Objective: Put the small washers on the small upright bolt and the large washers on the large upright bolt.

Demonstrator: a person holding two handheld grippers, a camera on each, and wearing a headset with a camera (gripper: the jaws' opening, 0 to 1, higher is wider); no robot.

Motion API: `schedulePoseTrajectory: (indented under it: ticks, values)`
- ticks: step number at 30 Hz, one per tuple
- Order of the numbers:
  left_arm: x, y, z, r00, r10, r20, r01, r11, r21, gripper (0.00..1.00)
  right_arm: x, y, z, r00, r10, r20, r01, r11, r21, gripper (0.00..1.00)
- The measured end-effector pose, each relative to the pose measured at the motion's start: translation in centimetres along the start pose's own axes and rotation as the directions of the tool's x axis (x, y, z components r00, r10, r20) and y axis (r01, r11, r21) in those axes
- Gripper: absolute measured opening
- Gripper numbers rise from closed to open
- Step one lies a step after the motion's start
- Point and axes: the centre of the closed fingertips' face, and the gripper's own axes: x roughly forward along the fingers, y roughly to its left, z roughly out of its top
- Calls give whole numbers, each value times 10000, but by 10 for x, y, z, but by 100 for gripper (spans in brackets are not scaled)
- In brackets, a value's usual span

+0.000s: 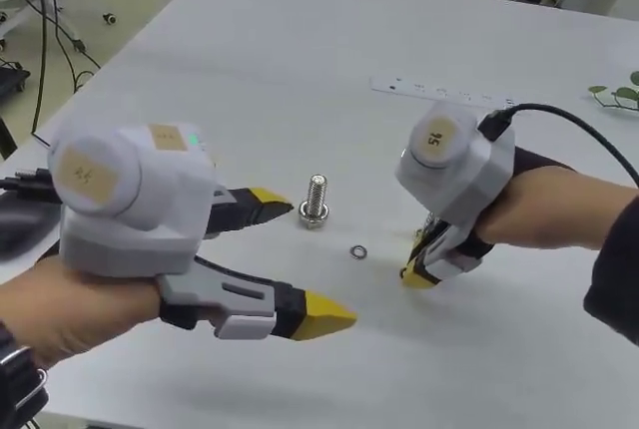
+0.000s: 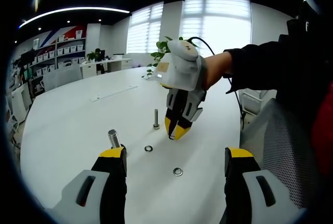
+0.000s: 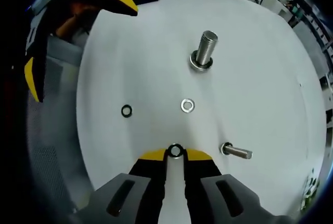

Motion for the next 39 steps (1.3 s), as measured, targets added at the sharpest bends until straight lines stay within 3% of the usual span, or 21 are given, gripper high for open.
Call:
schedulePoseTrajectory:
  ticks: [14,26,39]
  values:
    - [1,0,0,10000,-60,4,60,10000,14,77,-29,-8,-12,9993,-314,224,308,9991,281,14]
    - [1,-2,-1,9999,-102,-46,102,9999,24,76,-61,-29,-5,9937,-884,683,853,9952,471,14]
    - [-1,-1,-2,10000,-46,-46,46,10000,-30,76,-65,-48,6,9923,-1059,638,1041,9941,297,14]
